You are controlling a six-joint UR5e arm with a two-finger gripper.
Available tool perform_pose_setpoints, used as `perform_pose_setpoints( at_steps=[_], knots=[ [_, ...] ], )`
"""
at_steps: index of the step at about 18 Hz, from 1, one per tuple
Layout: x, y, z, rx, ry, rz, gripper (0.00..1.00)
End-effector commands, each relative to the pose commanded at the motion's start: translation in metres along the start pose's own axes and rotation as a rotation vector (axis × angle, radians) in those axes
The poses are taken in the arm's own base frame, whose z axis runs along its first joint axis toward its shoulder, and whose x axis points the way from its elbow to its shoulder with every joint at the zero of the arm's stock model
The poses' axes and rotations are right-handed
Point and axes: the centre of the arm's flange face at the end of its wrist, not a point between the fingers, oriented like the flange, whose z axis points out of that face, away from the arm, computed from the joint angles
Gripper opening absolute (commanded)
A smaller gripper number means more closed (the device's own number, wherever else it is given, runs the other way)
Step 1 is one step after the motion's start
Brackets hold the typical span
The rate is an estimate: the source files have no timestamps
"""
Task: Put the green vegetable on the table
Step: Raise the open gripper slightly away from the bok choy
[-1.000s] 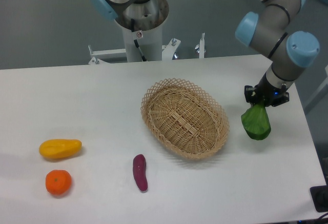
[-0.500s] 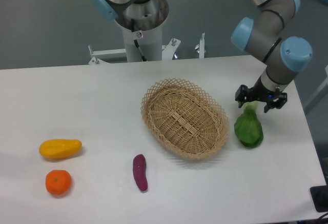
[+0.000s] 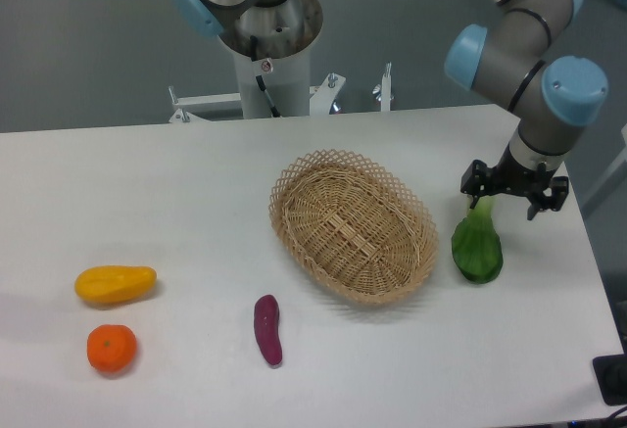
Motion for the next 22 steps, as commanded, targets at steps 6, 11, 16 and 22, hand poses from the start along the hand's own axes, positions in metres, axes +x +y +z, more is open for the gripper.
perform_pose_setpoints(
  at_steps=[6,11,16,22],
  knots=[
    [0.001,-0.012,-0.032,-0.002,0.008,0.162,1.0],
    [-0.004,-0.044,-0.033,-0.007,0.036,0.236,1.0],
    [-0.009,-0.061,-0.024,-0.009,0.045,0.254,1.0],
    [-0.008,-0.08,-0.024,-0.042,0.088,0.278,1.0]
  ],
)
